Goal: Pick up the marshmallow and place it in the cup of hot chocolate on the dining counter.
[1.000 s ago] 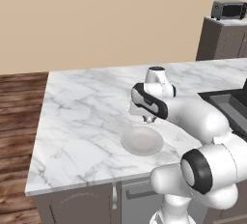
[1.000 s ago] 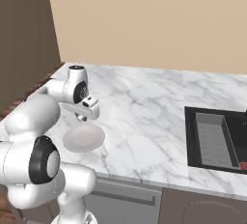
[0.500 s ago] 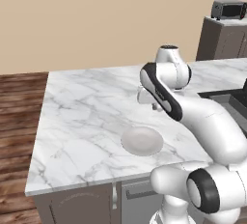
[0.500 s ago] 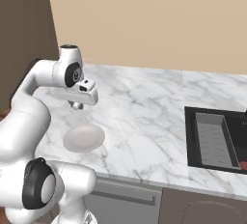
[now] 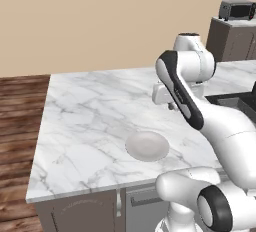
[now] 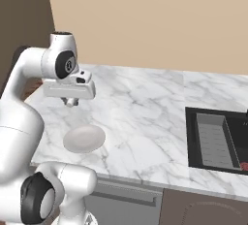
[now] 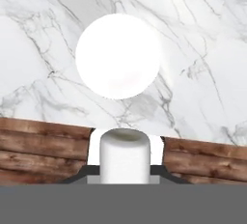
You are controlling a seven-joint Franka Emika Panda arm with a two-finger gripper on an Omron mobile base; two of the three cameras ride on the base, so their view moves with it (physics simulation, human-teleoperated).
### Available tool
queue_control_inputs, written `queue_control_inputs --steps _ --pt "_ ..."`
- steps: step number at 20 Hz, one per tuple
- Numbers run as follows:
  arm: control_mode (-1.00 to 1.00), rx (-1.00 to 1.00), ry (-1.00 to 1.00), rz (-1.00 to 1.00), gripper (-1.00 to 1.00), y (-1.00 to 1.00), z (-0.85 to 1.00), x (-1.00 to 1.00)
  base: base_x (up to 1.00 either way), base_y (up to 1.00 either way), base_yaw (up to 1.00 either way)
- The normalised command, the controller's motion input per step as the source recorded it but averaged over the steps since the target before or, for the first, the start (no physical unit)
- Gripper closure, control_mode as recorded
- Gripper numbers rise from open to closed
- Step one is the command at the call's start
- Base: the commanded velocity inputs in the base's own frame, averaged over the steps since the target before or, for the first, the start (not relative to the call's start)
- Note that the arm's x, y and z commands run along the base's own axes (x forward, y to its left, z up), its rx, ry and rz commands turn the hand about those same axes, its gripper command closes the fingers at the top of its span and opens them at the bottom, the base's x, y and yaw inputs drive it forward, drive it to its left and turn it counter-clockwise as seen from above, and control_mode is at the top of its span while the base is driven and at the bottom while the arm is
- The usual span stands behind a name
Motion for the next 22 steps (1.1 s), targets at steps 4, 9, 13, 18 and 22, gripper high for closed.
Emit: queue_control_inputs --steps 4,9,13,18,22 --pt "-1.0 0.0 0.0 0.1 1.0 -0.14 0.0 -0.66 0.0 0.0 0.0" --pt "-1.0 0.0 0.0 0.0 1.0 0.0 0.0 -0.24 0.0 0.0 0.0" --pt "-1.0 0.0 0.03 0.0 1.0 0.01 0.0 0.0 0.0 0.0 0.0" --pt "1.0 0.0 0.0 0.0 1.0 0.0 0.0 0.0 -0.08 0.12 -0.05" --pt "1.0 0.0 0.0 0.0 1.0 0.0 0.0 0.0 -0.66 0.24 -0.12"
